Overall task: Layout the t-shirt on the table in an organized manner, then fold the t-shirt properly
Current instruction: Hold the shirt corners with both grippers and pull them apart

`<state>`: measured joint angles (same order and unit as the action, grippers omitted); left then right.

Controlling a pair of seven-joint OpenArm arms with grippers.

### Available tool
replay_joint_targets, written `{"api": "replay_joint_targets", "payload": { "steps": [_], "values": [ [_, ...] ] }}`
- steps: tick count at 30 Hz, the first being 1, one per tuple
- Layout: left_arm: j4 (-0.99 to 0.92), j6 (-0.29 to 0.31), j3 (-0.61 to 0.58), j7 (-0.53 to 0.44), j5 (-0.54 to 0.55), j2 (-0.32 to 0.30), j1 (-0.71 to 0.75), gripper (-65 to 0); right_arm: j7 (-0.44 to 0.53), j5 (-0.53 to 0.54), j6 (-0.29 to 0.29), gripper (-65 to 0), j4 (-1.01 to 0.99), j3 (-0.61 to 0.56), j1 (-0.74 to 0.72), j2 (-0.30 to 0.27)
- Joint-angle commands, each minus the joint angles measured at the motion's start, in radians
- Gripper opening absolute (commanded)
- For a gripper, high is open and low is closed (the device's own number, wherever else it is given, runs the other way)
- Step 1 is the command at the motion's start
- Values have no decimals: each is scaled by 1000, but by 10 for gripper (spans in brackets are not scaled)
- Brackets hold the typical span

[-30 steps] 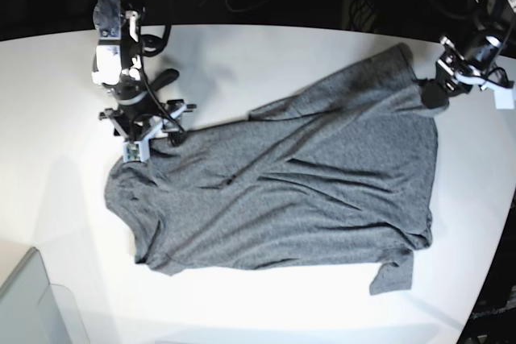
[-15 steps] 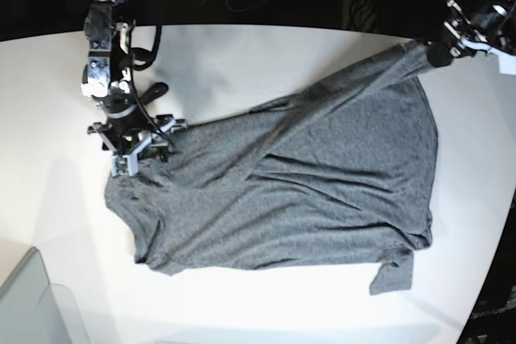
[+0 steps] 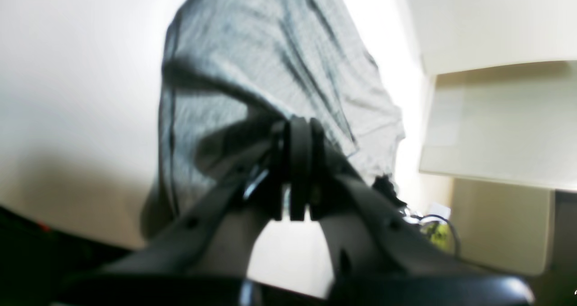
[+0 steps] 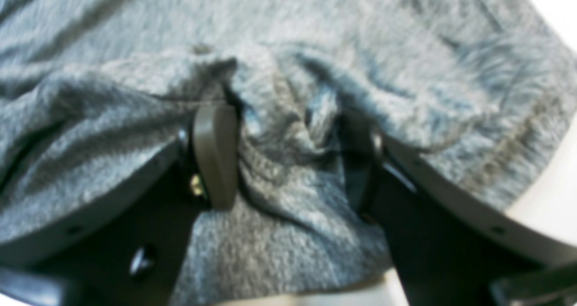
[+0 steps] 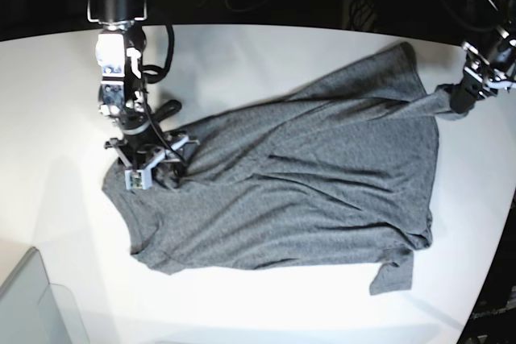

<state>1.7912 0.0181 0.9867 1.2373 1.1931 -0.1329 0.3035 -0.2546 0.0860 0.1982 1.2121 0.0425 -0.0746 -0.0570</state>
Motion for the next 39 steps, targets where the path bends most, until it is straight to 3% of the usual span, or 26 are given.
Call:
{"api": "replay_joint_targets", "payload": {
  "steps": [1, 6, 11, 15, 18, 23, 26, 32, 35, 39],
  "values": [
    [-23, -13, 8, -8, 24, -20, 6, -645, -4, -1, 1, -292, -19, 3, -3, -24],
    [-130, -13, 13, -6, 26, -44, 10, -644, 96, 2, -1, -292, -97, 4, 2, -65],
    [-103, -13, 14, 80, 38, -44, 24, -644, 111, 1, -3, -292, -94, 69, 3, -82],
    [-72, -13, 13, 88, 87, -41, 75, -642, 111, 1, 1, -292, -94, 130, 3, -93],
    [-67, -13, 8, 89, 92, -38, 90, -579, 111, 1, 1, -292, -94, 153, 8, -103],
    [-72, -13, 11, 88, 93, -38, 82, -373, 113, 2, 2, -292, -38, 158, 55, -103],
    [-74, -13, 11, 88, 87, -38, 43, -296, 113, 5, 2, -292, 41, 155, 83, -99],
    [-74, -13, 8, 88, 83, -12, -2, -275, 107, 5, 2, -292, 206, 159, 138, -97],
    [-74, -14, 2, 91, 83, 36, -25, -275, 105, 1, 2, -291, 259, 159, 157, -100],
    [-74, -17, -78, 88, 24, 74, -36, -275, 105, -1, 2, -263, 266, 159, 174, -106]
  ]
}}
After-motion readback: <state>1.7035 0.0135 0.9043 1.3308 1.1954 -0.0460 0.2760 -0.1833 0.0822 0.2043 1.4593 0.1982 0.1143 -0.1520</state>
